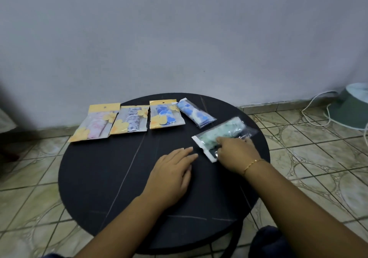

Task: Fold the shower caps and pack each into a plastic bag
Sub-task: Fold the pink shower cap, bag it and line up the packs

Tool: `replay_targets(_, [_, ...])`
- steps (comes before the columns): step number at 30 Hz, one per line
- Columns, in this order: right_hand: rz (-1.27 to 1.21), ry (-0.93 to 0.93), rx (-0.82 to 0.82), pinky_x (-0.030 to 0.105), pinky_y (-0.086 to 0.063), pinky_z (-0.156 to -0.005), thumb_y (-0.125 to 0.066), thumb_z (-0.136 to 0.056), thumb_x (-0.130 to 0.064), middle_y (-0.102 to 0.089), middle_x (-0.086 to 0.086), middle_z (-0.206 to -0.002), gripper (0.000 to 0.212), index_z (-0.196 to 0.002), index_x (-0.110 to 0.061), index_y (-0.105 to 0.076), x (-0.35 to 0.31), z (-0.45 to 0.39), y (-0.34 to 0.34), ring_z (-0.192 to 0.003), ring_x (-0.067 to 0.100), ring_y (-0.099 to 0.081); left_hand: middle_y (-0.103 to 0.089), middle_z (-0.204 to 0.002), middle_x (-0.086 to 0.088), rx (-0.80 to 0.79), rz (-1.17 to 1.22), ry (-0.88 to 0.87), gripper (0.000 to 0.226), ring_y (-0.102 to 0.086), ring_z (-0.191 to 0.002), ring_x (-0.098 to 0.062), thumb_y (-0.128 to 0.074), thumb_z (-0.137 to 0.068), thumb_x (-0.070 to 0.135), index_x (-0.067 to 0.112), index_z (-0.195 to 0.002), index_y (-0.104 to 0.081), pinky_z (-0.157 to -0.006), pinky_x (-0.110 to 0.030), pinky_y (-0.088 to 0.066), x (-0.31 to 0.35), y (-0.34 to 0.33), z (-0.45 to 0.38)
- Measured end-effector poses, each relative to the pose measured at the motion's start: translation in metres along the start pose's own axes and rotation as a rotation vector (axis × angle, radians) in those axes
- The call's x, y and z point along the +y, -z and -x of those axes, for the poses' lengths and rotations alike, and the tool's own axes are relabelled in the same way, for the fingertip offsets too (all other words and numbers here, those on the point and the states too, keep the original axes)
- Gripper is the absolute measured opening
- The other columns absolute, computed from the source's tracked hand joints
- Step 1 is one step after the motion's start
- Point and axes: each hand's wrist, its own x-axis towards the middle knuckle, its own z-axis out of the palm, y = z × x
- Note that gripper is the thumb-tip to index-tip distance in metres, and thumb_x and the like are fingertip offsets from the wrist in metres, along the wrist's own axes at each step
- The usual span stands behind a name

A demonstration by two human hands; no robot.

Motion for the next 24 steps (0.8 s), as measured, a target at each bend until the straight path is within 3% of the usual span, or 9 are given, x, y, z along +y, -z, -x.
replay_targets(4, [-0.314,0.077,0.222,0.030,-0.035,-0.103,-0.040,-0.092,-0.021,-0.058,-0.001,-0.130,0.041,-0.130,-0.029,-0.052,-0.017,0.027,-0.003,-0.119,0.018,-0.051,-0.046,-0.144,0.005,-0.037,-0.049,-0.010,0.046,-0.043,-0.129,-0.013,-0.039,-0.091,0.036,0.026,-0.136,-0.046,-0.091,-0.027,-0.036,0.001,0.003,0.011])
replay_targets(6, [-0.185,0.087,0.328,0.035,-0.024,-0.110,-0.042,-0.091,-0.021,-0.047,-0.002,-0.141,0.044,-0.133,-0.029,-0.048,-0.013,0.028,-0.004,-0.131,0.017,-0.038,-0.045,-0.144,0.007,-0.092,-0.105,-0.009,0.048,-0.041,-0.132,-0.015,-0.035,-0.092,0.042,0.030,-0.139,-0.042,-0.092,-0.028,-0.034,0.002,0.005,0.016])
replay_targets(9, [-0.059,0.053,0.193,0.049,0.001,-0.114,-0.041,-0.089,-0.020,-0.022,-0.002,-0.154,0.051,-0.139,-0.030,-0.037,-0.004,0.026,-0.009,-0.143,0.019,-0.008,-0.043,-0.144,0.014,-0.160,-0.125,0.046,0.059,-0.029,-0.139,-0.014,-0.015,-0.090,0.053,0.033,-0.141,-0.040,-0.098,-0.030,-0.025,0.004,0.011,0.020])
replay_targets(11, [-0.069,0.072,0.090,0.053,0.004,-0.114,-0.039,-0.089,-0.018,-0.030,-0.005,-0.149,0.050,-0.138,-0.030,-0.039,-0.003,0.028,-0.011,-0.141,0.016,-0.015,-0.038,-0.146,0.018,-0.171,-0.117,0.149,0.074,-0.017,-0.143,-0.010,0.001,-0.083,0.058,0.036,-0.142,-0.038,-0.101,-0.029,-0.015,0.002,0.013,0.024])
replay_targets(13, [-0.078,0.134,0.099,0.050,0.000,-0.115,-0.039,-0.090,-0.018,-0.041,-0.007,-0.142,0.049,-0.137,-0.031,-0.042,-0.008,0.033,-0.013,-0.134,0.014,-0.028,-0.038,-0.146,0.020,-0.129,-0.152,0.250,0.080,-0.014,-0.143,-0.008,0.008,-0.078,0.059,0.037,-0.141,-0.038,-0.101,-0.028,-0.012,-0.002,0.015,0.027])
replay_targets(16, [-0.402,0.275,0.143,0.029,-0.028,-0.109,-0.040,-0.092,-0.013,-0.057,-0.007,-0.126,0.044,-0.131,-0.029,-0.051,-0.016,0.043,-0.008,-0.117,0.011,-0.048,-0.039,-0.146,0.016,-0.049,-0.162,0.405,0.082,-0.018,-0.142,-0.012,0.007,-0.077,0.060,0.035,-0.138,-0.042,-0.103,-0.032,-0.015,-0.006,0.019,0.029])
replay_targets(19, [-0.642,0.291,0.157,0.014,-0.035,-0.091,-0.042,-0.089,-0.003,-0.055,-0.013,-0.119,0.047,-0.128,-0.026,-0.055,-0.014,0.045,0.001,-0.107,0.000,-0.047,-0.022,-0.156,0.006,-0.065,-0.151,0.510,0.086,-0.014,-0.144,-0.015,0.010,-0.074,0.064,0.034,-0.143,-0.033,-0.108,-0.035,-0.015,-0.006,0.023,0.028])
replay_targets(21, [-0.587,0.282,0.122,0.015,-0.033,-0.091,-0.043,-0.087,0.001,-0.051,-0.012,-0.125,0.054,-0.132,-0.028,-0.050,-0.006,0.039,0.000,-0.109,0.001,-0.045,-0.010,-0.159,0.004,-0.093,-0.125,0.510,0.089,-0.009,-0.145,-0.015,0.009,-0.071,0.072,0.035,-0.145,-0.024,-0.111,-0.036,-0.013,-0.003,0.025,0.028])
replay_targets(24, [-0.603,0.322,-0.100,0.016,-0.041,-0.096,-0.051,-0.085,-0.001,-0.051,-0.016,-0.130,0.058,-0.134,-0.032,-0.047,-0.002,0.036,-0.005,-0.111,-0.003,-0.052,-0.004,-0.159,0.007,-0.116,-0.071,0.466,0.095,-0.004,-0.145,-0.011,-0.002,-0.066,0.085,0.038,-0.146,-0.019,-0.111,-0.036,-0.010,0.003,0.026,0.029])
